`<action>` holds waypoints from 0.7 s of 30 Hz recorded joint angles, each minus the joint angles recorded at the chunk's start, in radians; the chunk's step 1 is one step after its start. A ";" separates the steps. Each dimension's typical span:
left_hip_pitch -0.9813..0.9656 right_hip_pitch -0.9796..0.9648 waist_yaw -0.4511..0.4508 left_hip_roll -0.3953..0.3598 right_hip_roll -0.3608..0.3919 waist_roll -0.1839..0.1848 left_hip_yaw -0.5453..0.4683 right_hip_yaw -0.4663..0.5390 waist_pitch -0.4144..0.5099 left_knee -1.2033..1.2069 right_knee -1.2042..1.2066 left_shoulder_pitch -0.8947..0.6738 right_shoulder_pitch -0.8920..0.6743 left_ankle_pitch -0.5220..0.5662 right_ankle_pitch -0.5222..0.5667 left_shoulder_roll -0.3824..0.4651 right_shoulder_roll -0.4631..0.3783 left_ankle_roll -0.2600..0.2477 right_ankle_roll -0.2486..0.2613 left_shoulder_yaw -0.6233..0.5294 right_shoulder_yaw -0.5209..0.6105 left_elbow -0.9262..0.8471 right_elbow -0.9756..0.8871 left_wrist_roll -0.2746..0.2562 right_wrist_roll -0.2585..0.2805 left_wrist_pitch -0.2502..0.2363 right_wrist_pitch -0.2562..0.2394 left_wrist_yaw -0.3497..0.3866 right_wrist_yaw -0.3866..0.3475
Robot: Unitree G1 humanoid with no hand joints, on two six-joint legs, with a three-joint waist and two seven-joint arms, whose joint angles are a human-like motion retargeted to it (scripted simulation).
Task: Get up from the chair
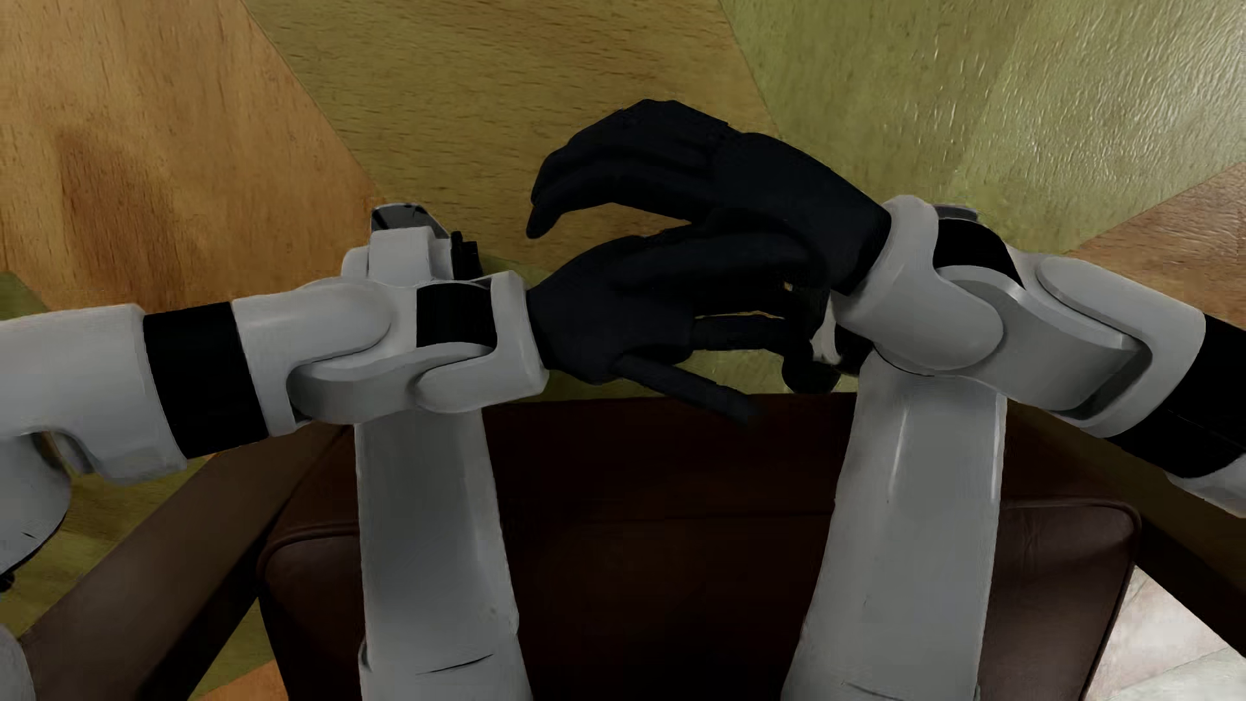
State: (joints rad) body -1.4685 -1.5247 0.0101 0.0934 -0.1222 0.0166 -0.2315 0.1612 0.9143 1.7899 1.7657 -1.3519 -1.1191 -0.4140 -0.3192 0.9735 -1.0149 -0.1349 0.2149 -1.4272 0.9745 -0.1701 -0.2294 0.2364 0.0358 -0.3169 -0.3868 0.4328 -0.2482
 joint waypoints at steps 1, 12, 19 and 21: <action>0.044 0.048 0.000 0.000 0.010 -0.001 0.012 -0.013 -0.012 -0.073 -0.076 0.064 0.040 0.015 0.013 -0.038 0.046 0.008 -0.015 0.055 -0.026 0.066 0.062 0.016 -0.030 -0.001 0.008 -0.030 0.024; 0.924 0.987 -0.003 0.028 0.092 -0.022 0.222 -0.169 -0.359 -1.077 -1.175 0.689 0.423 0.249 0.285 -0.709 0.797 0.078 -0.104 0.585 -0.233 1.148 1.226 0.185 -0.436 0.099 0.167 -0.606 0.503; 1.426 1.522 0.006 -0.044 0.126 -0.037 0.326 -0.230 -0.722 -1.536 -1.677 1.120 0.874 0.312 0.372 -0.594 0.742 0.139 -0.143 0.885 -0.516 0.986 1.236 0.022 -0.211 0.119 0.238 -0.623 0.427; 1.536 1.628 0.014 -0.046 0.125 -0.040 0.358 -0.249 -0.767 -1.599 -1.720 1.204 0.951 0.309 0.355 -0.585 0.734 0.136 -0.128 0.983 -0.579 1.028 1.278 -0.003 -0.199 0.118 0.224 -0.593 0.404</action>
State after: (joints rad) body 0.0674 0.1035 0.0241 0.0472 0.0031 -0.0230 0.1269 -0.0878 0.1478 0.1910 0.0458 -0.1481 -0.1684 -0.1053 0.0361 0.3889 -0.2811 0.0008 0.0868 -0.4438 0.3958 0.8583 1.0489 0.2331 -0.1631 -0.1990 -0.1623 -0.1606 0.1556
